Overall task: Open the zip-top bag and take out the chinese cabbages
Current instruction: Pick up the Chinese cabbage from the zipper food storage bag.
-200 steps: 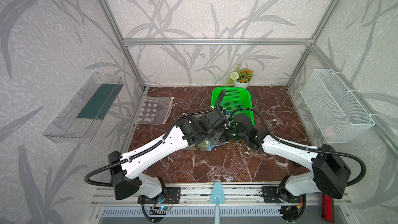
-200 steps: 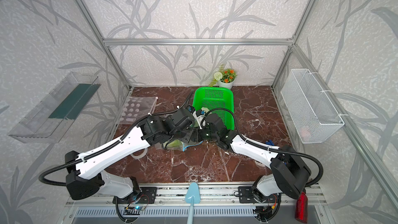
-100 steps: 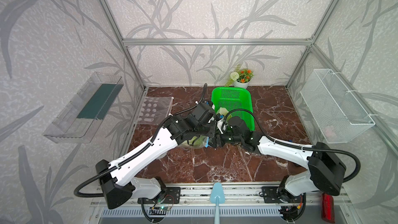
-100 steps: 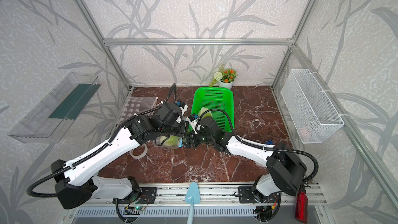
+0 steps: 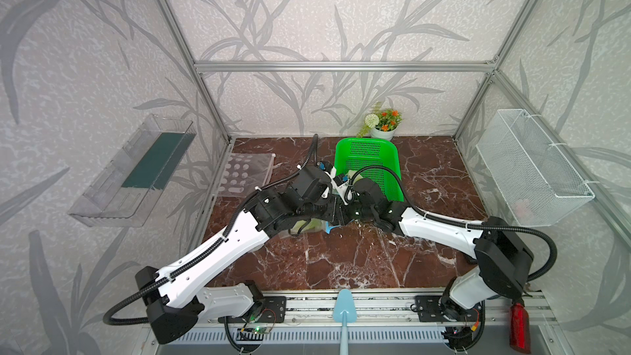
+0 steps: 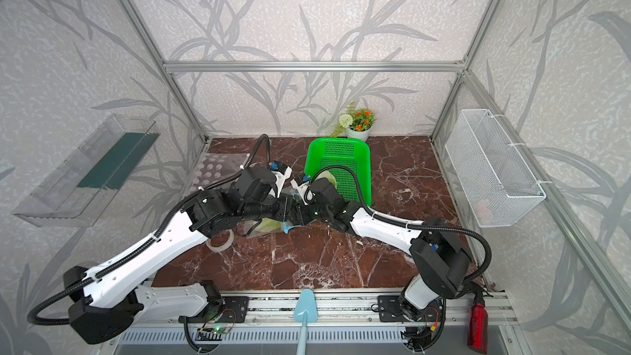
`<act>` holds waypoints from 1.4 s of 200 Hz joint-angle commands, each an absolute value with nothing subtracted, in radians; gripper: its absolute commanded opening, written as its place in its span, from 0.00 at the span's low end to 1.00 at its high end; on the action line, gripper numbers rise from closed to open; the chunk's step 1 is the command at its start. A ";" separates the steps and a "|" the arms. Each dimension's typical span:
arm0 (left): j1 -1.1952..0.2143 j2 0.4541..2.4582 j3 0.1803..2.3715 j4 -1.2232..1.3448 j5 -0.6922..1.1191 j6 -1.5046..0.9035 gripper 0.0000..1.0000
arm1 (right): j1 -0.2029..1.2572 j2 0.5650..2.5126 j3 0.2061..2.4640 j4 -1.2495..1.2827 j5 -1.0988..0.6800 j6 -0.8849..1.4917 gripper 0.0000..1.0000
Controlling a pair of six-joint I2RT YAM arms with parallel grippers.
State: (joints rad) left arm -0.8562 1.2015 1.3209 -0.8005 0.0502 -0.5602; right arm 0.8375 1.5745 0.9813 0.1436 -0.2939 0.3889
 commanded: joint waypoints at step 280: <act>-0.826 1.141 1.320 -0.738 -0.010 -0.537 0.00 | 0.926 1.764 1.045 0.005 -0.337 0.357 0.30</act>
